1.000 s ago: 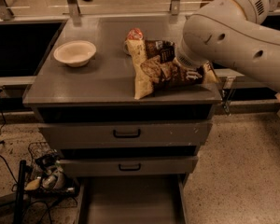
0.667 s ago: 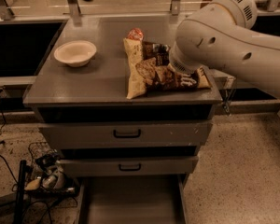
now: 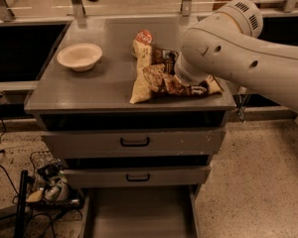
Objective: Pick brown chip bag from bottom drawer and place on counter
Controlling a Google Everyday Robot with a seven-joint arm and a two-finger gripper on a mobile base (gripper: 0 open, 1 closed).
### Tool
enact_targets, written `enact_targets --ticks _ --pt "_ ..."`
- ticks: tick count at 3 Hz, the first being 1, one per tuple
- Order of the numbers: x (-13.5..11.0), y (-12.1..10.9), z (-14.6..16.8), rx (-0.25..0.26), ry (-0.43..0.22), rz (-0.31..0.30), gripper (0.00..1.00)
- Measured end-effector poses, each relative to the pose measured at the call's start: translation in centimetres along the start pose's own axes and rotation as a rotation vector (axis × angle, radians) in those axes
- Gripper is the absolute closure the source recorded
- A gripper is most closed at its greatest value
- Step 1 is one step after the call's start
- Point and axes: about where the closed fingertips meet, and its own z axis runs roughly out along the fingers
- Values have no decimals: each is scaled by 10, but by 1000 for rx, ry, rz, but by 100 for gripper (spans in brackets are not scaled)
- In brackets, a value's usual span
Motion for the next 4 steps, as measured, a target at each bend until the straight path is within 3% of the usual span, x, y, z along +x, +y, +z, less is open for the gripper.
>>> enact_targets --ticks 3,4 --pt "0 0 0 0 0 0 12" --pt "0 0 0 0 0 0 0"
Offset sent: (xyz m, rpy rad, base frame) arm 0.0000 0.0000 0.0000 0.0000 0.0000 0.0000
